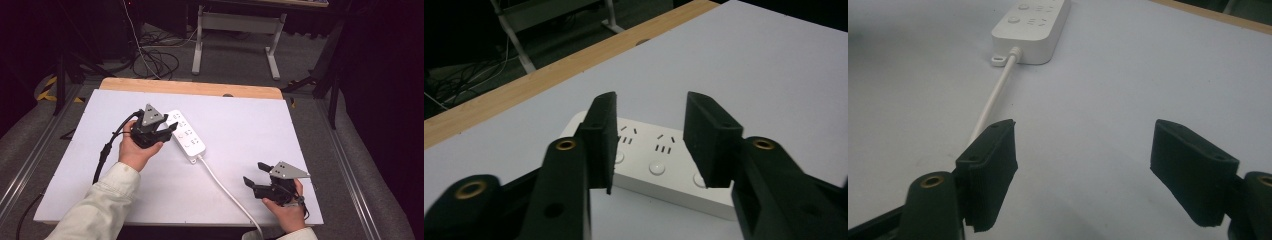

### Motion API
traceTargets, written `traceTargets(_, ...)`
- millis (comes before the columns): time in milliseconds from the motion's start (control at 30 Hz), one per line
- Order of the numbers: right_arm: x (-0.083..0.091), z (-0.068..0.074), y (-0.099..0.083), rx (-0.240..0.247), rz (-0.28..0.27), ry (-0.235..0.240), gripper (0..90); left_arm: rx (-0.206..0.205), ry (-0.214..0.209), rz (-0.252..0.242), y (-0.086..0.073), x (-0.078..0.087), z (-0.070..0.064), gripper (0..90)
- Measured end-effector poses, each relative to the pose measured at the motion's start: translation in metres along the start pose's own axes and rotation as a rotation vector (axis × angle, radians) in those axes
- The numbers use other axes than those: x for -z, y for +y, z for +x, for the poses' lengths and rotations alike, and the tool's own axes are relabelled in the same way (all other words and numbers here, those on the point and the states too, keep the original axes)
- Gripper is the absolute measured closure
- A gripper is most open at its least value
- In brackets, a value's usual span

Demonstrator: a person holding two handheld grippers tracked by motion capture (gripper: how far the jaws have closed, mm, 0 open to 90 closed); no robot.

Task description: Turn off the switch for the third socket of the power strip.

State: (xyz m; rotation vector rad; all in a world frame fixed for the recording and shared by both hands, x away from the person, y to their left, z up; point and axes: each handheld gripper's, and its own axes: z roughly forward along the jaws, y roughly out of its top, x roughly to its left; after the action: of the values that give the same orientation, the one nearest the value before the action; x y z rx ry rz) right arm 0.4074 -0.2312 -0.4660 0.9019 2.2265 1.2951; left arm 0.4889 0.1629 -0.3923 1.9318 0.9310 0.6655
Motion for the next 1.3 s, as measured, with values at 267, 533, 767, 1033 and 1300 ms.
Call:
traceTargets(267, 0.0, 0.0, 0.0, 0.005, -0.005, 0.002, 26.9, 0.05, -0.013, -0.011, -0.001, -0.009, 0.01, 89.9)
traceTargets(533, 0.001, 0.0, 0.0, 0.002, -0.006, 0.005, 26.9, 0.084, -0.034, 0.008, -0.006, -0.028, 0.019, 90.0)
traceTargets(767, 0.001, 0.0, 0.0, 0.004, -0.01, 0.004, 26.9, 0.078, -0.063, 0.013, -0.017, -0.051, 0.025, 89.9)
traceTargets(1033, 0.002, 0.0, 0.0, 0.005, -0.011, 0.009, 26.9, 0.093, -0.084, 0.059, -0.027, -0.067, 0.031, 89.9)
traceTargets(1300, 0.001, 0.0, 0.0, 0.006, -0.008, 0.012, 26.8, 0.062, -0.064, 0.075, -0.034, -0.077, 0.031, 89.8)
